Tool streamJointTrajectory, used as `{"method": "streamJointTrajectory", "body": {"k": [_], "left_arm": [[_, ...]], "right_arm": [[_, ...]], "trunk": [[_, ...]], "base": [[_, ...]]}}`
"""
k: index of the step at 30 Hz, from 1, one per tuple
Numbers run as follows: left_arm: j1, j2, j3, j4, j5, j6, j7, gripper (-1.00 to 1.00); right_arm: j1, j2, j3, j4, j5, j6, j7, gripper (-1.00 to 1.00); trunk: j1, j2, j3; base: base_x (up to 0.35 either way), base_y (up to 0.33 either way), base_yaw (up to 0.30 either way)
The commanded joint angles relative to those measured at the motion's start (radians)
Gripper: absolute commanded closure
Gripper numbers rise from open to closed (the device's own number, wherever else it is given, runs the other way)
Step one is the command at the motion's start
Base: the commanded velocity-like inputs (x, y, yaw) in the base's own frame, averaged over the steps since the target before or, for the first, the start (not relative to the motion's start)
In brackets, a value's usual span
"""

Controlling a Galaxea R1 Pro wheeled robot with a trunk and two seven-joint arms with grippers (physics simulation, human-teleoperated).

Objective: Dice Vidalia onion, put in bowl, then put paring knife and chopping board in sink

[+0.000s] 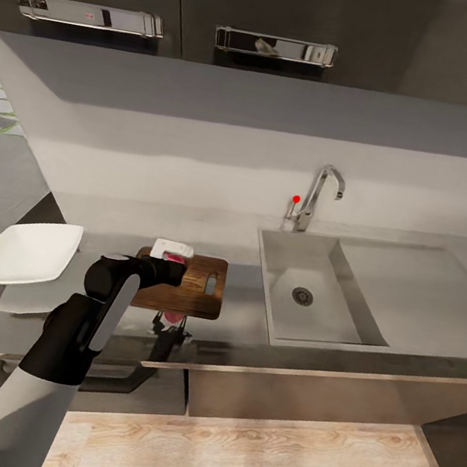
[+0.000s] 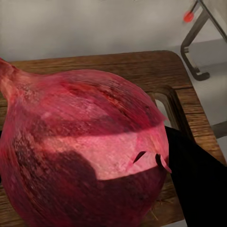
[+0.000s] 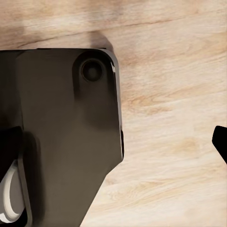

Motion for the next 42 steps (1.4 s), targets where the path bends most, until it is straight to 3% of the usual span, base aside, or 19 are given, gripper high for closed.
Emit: {"method": "streamJointTrajectory", "body": {"k": [1,42], "left_arm": [[-0.001,0.000,0.000,0.000,0.004,0.004,0.003,1.00],[-0.001,0.000,0.000,-0.001,0.004,0.004,0.003,1.00]], "right_arm": [[0.001,0.001,-0.004,-0.002,0.007,-0.001,-0.003,-1.00],[0.001,0.001,-0.004,-0.002,0.007,-0.001,-0.003,-1.00]], "trunk": [[0.001,-0.002,-0.002],[0.001,-0.002,-0.065]], "base": [[0.002,0.000,0.000],[0.000,0.000,0.000]]}}
